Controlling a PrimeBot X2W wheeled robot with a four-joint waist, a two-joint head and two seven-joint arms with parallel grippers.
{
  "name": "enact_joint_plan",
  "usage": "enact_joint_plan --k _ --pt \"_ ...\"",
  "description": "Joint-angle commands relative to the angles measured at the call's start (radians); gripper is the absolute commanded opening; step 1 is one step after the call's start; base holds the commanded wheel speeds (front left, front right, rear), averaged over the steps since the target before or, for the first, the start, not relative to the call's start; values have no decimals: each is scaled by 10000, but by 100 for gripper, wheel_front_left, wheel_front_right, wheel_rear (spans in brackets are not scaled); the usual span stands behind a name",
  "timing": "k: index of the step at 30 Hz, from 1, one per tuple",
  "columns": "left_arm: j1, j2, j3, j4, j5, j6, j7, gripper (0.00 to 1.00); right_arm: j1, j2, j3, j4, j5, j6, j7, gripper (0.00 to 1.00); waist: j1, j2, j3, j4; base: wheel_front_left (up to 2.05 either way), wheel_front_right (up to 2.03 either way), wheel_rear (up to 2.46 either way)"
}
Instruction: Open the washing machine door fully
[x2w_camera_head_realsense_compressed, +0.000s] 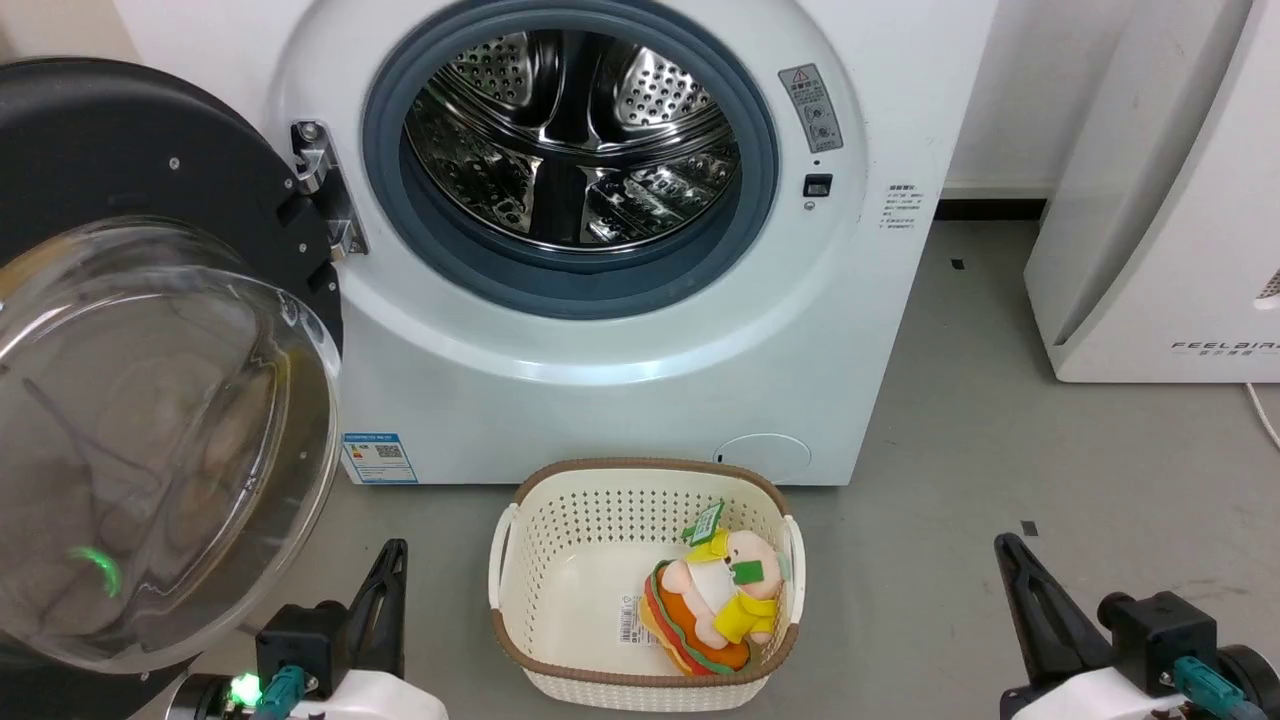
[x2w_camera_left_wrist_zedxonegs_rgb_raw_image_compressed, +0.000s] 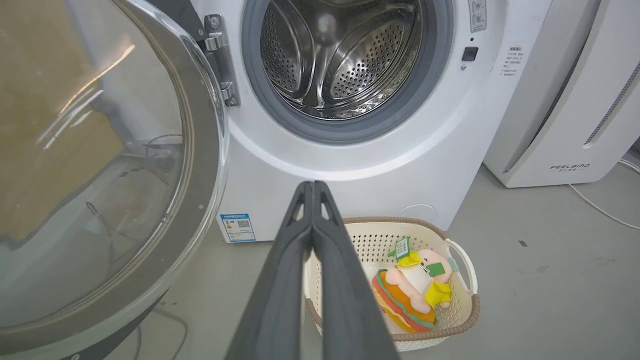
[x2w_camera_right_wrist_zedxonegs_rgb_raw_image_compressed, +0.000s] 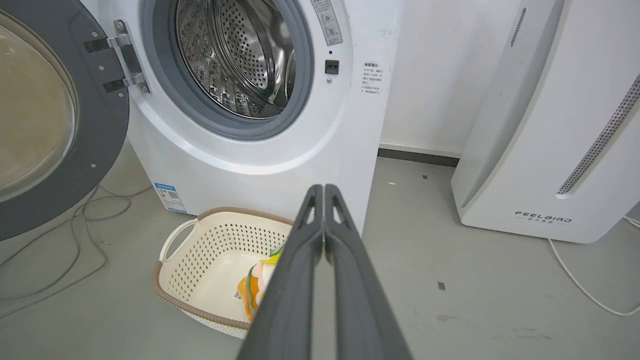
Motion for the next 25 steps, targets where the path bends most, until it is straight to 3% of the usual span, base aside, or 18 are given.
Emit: enact_joint_plan --k 1,25 --pt "-193 -62 52 -87 85 77 69 0 -157 17 34 52 -63 3 24 0 0 0 3 -6 0 0 0" --pt "-353 -116 76 -336 303 227 377 0 -496 23 102 166 -176 5 97 0 0 0 49 -90 0 0 0"
